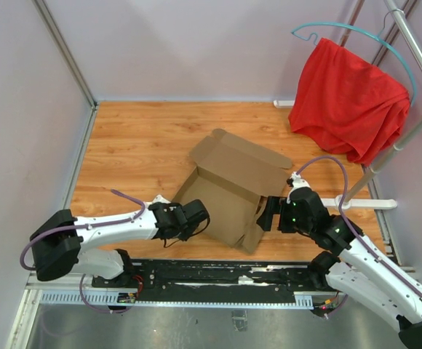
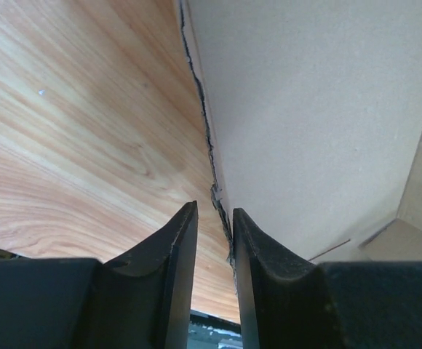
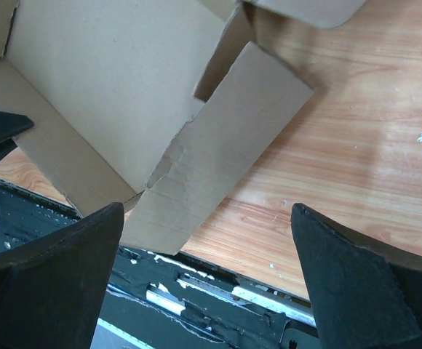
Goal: Fold the paper box
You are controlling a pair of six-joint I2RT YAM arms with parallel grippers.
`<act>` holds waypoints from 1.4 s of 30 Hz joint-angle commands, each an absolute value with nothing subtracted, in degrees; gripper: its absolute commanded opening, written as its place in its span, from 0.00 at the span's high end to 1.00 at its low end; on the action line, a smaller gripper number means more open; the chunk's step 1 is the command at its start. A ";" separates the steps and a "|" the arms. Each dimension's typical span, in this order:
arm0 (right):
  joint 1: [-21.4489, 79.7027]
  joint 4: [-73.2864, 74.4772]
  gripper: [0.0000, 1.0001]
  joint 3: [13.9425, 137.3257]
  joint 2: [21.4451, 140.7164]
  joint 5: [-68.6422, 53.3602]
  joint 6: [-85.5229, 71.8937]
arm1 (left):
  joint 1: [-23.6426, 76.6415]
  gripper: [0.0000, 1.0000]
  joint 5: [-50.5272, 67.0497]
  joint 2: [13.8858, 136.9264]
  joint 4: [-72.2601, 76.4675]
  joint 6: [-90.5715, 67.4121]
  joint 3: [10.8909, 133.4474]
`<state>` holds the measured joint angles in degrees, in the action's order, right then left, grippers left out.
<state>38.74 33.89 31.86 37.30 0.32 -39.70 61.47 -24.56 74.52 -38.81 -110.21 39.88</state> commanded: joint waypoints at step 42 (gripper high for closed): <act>39.46 33.21 0.02 30.85 38.80 0.99 -40.09 | 33.93 0.52 -18.55 83.09 -25.58 -20.10 55.78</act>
<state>38.74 32.42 30.44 38.63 0.27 -41.19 33.91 -20.82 84.66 -28.73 -21.52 58.83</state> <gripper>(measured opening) 0.984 0.471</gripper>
